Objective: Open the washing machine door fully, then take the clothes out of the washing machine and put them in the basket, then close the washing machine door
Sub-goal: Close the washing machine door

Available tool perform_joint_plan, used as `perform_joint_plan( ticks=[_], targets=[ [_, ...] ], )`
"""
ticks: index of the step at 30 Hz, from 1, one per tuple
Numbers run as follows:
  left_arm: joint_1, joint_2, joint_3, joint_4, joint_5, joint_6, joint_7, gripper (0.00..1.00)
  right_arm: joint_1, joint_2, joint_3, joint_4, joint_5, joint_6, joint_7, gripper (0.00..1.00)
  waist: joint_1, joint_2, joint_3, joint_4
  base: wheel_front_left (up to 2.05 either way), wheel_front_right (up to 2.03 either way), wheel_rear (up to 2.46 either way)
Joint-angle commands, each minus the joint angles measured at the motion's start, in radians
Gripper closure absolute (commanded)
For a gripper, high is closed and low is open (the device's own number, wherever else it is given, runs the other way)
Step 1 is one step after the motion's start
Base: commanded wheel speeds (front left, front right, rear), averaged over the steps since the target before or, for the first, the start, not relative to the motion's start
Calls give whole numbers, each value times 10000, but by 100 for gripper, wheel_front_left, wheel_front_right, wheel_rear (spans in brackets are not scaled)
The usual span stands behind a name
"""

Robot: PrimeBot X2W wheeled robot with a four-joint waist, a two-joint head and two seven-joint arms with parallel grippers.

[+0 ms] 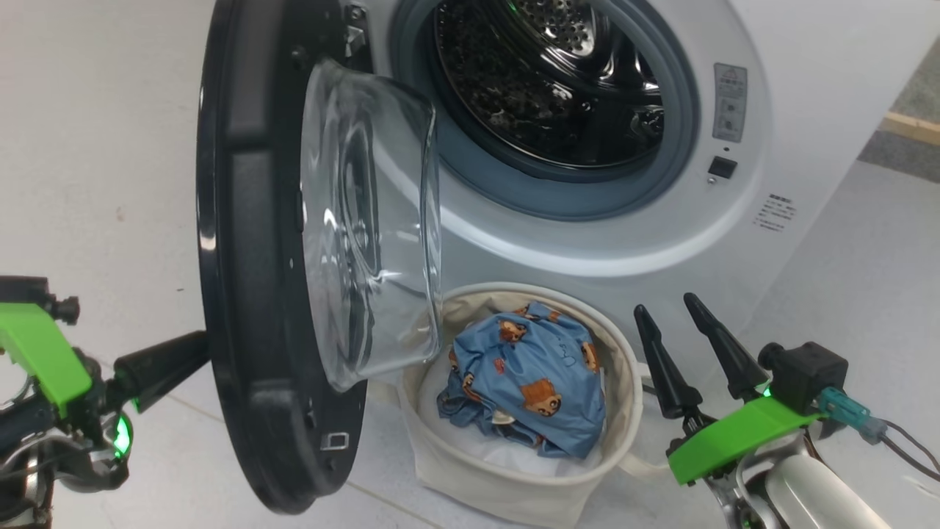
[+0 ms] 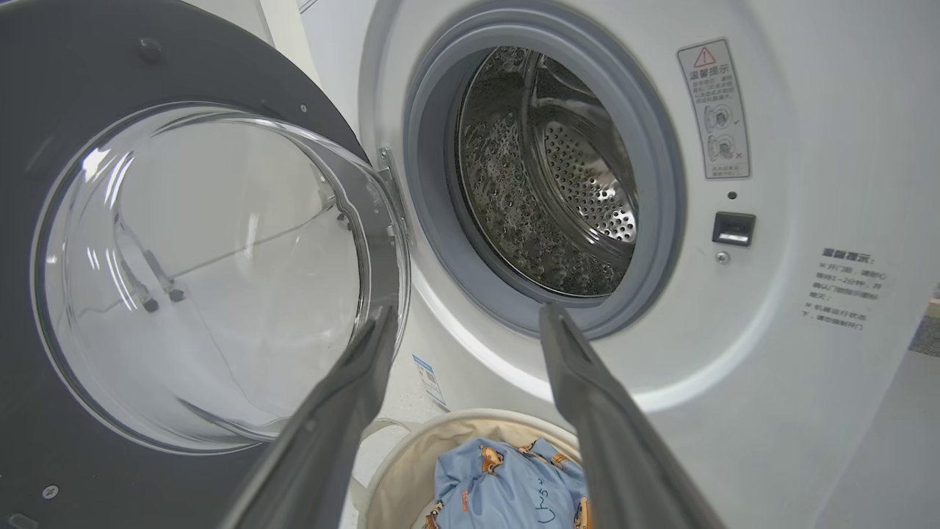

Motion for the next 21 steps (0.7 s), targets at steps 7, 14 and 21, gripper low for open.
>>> perform_joint_plan(
  ticks=[7, 14, 21],
  targets=[
    [-705, 47, 148, -551, -72, -288, 144, 100, -314, -110, 16, -294, -42, 10, -121, 0, 0, 0, 209, -425, 0, 0, 0],
    [-658, -247, -360, -1135, 118, -539, 155, 100, -381, -88, 7, -335, -86, 10, -121, 0, 0, 0, 230, -843, 0, 0, 0],
    [-714, -538, -610, -1441, 295, -723, -62, 100, -414, -51, -10, -361, -132, 10, -117, 0, 0, 0, 274, -1387, 0, 0, 0]
  ],
)
